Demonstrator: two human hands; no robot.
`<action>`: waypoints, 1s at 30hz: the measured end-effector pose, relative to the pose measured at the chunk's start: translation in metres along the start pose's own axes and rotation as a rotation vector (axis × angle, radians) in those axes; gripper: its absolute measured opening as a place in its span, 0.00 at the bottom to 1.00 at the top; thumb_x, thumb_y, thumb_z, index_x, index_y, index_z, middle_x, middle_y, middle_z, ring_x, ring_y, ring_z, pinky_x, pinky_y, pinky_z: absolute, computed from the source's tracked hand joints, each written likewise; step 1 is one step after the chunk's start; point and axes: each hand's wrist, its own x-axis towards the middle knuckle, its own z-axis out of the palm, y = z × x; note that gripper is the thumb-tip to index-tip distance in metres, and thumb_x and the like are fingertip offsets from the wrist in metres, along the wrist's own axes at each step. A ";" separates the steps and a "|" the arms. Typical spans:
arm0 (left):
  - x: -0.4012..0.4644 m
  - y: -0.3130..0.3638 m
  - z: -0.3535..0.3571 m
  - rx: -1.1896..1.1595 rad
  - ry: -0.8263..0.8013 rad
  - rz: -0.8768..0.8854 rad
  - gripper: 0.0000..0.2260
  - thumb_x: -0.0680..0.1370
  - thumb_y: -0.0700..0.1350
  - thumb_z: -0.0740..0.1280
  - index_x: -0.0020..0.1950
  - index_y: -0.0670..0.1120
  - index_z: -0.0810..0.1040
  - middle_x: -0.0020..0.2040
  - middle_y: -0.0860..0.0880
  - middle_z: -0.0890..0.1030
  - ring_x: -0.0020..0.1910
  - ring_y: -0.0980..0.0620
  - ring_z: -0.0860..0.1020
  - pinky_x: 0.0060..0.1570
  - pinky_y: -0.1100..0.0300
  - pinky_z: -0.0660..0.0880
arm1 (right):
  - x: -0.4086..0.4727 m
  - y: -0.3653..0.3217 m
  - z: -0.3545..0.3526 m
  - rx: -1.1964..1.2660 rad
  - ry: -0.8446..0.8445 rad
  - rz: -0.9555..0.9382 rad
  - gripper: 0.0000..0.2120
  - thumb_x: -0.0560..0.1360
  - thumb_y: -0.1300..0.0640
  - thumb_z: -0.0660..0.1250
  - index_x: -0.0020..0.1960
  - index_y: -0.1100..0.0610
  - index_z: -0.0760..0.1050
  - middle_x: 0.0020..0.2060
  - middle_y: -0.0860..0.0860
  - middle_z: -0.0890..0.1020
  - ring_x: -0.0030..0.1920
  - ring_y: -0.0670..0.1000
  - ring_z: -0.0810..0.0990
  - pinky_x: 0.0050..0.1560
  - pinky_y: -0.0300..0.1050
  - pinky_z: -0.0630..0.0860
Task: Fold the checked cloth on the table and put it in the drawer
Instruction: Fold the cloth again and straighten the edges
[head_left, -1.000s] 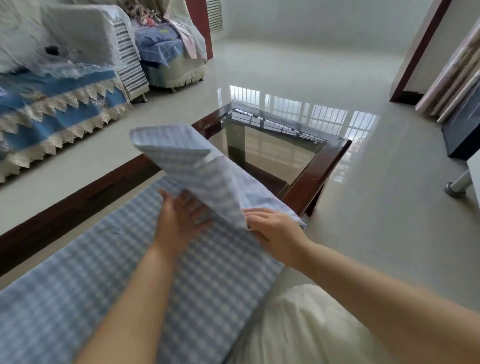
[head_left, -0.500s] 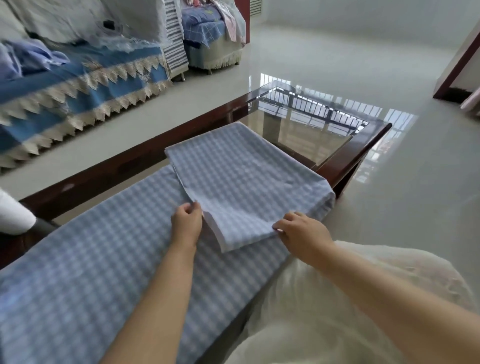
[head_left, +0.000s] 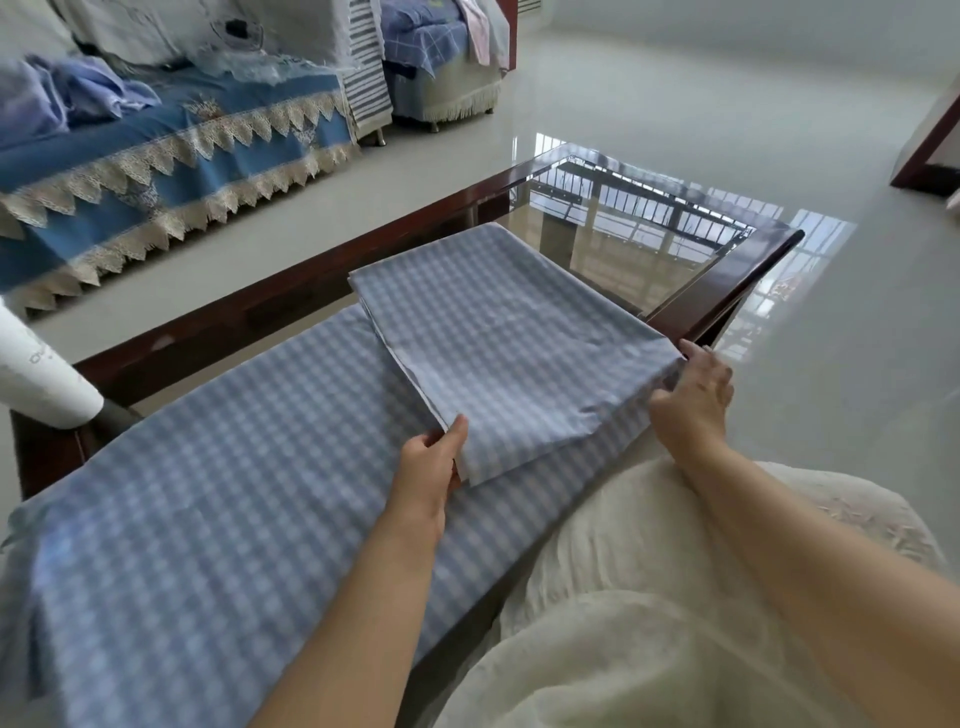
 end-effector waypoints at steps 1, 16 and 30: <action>0.001 -0.001 0.002 0.087 -0.013 0.024 0.13 0.74 0.51 0.71 0.47 0.41 0.79 0.48 0.45 0.84 0.48 0.47 0.82 0.53 0.49 0.77 | 0.006 0.006 -0.002 0.017 0.001 0.072 0.30 0.71 0.68 0.59 0.72 0.54 0.60 0.71 0.57 0.60 0.71 0.60 0.58 0.72 0.51 0.55; -0.033 0.024 0.012 0.247 0.117 0.458 0.06 0.77 0.49 0.67 0.47 0.48 0.81 0.43 0.52 0.85 0.45 0.56 0.83 0.47 0.61 0.79 | 0.068 0.035 -0.016 -0.686 -0.159 -0.119 0.08 0.76 0.64 0.54 0.49 0.57 0.71 0.48 0.61 0.81 0.45 0.61 0.78 0.40 0.47 0.70; -0.053 0.008 0.001 0.618 -0.421 -0.053 0.13 0.76 0.51 0.68 0.37 0.44 0.80 0.31 0.48 0.82 0.26 0.54 0.70 0.28 0.63 0.66 | 0.058 0.020 -0.003 0.917 -0.107 0.867 0.17 0.78 0.57 0.51 0.52 0.61 0.76 0.47 0.56 0.82 0.39 0.53 0.79 0.41 0.48 0.80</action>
